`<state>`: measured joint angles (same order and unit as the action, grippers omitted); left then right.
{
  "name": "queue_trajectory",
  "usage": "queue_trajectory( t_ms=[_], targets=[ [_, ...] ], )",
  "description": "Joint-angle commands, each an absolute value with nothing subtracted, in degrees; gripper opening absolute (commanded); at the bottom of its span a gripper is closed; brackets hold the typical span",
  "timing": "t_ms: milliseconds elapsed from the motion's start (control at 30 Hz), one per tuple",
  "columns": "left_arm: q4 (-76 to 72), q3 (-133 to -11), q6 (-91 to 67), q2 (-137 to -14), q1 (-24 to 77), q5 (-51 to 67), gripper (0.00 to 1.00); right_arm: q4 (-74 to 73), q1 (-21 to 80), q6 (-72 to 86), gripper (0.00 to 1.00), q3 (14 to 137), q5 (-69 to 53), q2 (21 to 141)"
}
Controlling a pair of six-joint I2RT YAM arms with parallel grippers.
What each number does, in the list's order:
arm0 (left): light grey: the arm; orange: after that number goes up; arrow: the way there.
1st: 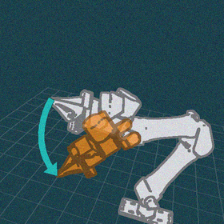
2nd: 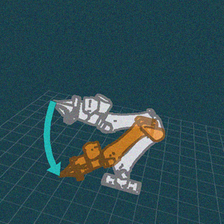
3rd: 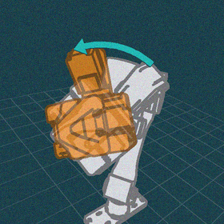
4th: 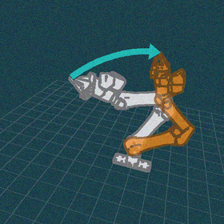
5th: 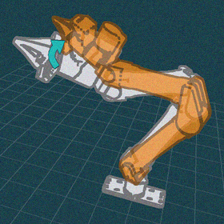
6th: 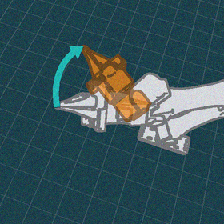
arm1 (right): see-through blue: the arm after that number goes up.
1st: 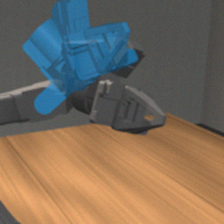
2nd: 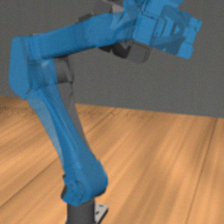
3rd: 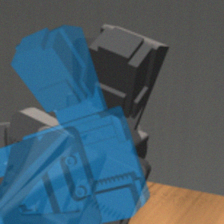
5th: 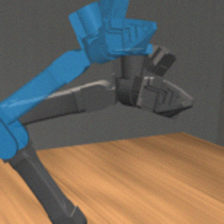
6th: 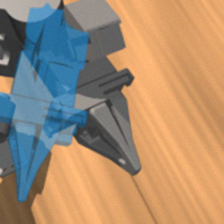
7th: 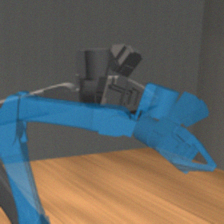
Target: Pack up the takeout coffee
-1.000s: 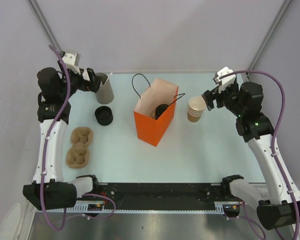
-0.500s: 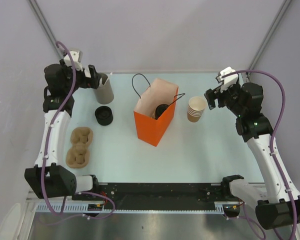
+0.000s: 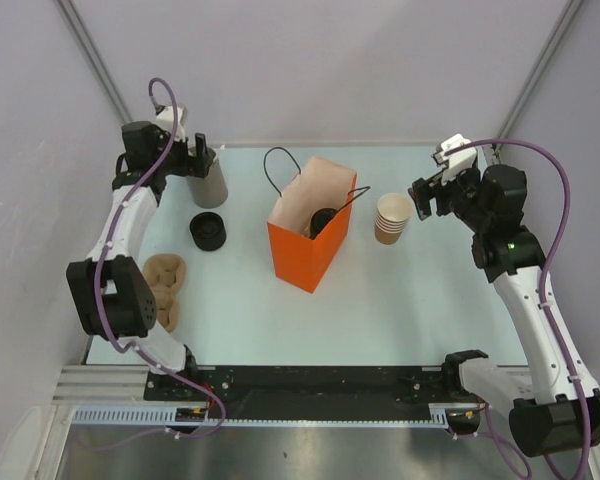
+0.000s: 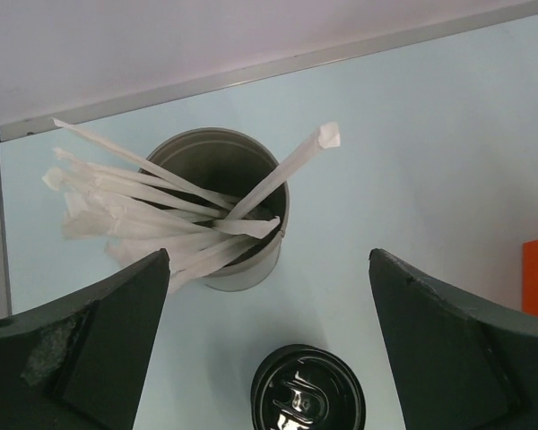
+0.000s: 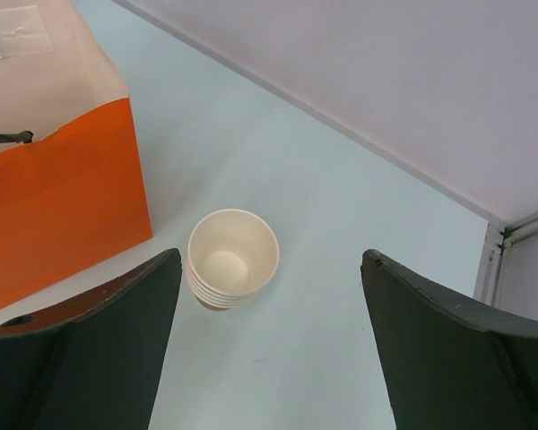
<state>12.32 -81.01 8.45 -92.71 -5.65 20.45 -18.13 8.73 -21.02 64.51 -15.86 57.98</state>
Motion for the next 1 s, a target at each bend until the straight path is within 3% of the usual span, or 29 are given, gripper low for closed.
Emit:
queue_trajectory(
  t_ms=[0,200,467,700,767,900,967],
  targets=[
    [10.99,-85.78,11.33,-93.95,-4.66,17.67,0.96,-16.26,8.17,-20.39,0.85,64.25,-17.05,58.18],
    [9.49,-86.92,13.80,-96.94,-2.81,16.08,0.89,-16.35,7.74,-20.48,0.86,64.16,-17.49,58.18],
    [10.55,-88.86,15.47,-100.28,-1.23,14.24,0.61,-16.61,6.50,-20.21,0.85,64.07,-18.81,58.10],
    [9.85,-87.54,16.79,-99.84,-1.23,11.16,0.58,-16.87,6.50,-20.39,0.85,64.07,-19.42,58.71],
    [9.76,-87.19,16.88,-100.11,-1.23,11.25,0.50,-16.96,6.50,-20.48,0.85,64.07,-19.60,58.80],
    [10.11,-87.28,16.70,-100.72,-1.14,11.60,0.45,-17.05,6.59,-20.48,0.85,64.07,-19.60,59.06],
    [10.28,-87.28,16.87,-100.90,-1.14,11.69,0.38,-17.05,6.42,-20.48,0.85,64.07,-19.60,59.15]
  ],
)
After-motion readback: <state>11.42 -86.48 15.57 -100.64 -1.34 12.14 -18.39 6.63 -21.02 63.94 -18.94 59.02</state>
